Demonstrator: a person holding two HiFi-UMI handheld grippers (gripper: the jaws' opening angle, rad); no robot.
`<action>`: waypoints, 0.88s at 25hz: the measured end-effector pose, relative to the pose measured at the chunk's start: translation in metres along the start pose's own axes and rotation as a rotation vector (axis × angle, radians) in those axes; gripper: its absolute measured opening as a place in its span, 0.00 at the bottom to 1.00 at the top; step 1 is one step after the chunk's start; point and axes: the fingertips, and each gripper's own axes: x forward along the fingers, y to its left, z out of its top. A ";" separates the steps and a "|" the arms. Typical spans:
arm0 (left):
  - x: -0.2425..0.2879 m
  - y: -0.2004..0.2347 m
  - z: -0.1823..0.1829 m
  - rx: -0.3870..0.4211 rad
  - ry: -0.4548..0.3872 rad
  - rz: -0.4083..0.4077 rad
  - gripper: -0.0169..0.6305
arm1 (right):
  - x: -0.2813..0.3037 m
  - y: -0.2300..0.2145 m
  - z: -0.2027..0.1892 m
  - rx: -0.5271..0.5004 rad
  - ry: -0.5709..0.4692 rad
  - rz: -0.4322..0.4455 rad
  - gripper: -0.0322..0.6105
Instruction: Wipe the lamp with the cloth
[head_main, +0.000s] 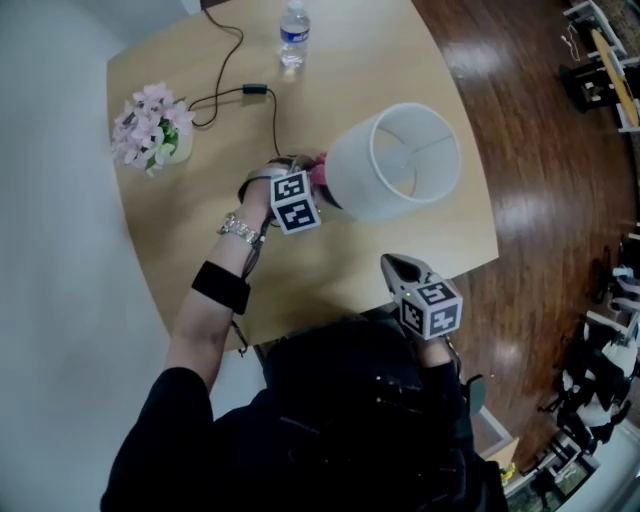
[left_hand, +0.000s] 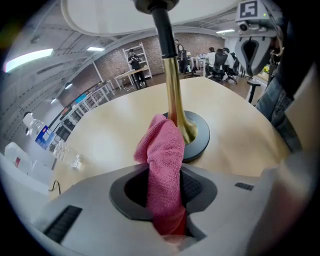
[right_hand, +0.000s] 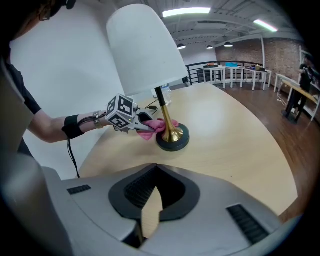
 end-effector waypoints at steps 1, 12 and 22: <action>-0.002 -0.006 0.000 -0.023 0.000 0.010 0.21 | 0.000 0.001 0.000 -0.007 0.000 0.008 0.06; 0.001 -0.064 0.000 -0.332 0.028 0.098 0.21 | -0.004 0.002 0.002 -0.087 -0.031 0.097 0.06; 0.011 -0.092 0.042 -0.742 0.020 0.217 0.21 | -0.026 -0.047 0.004 -0.146 -0.059 0.189 0.06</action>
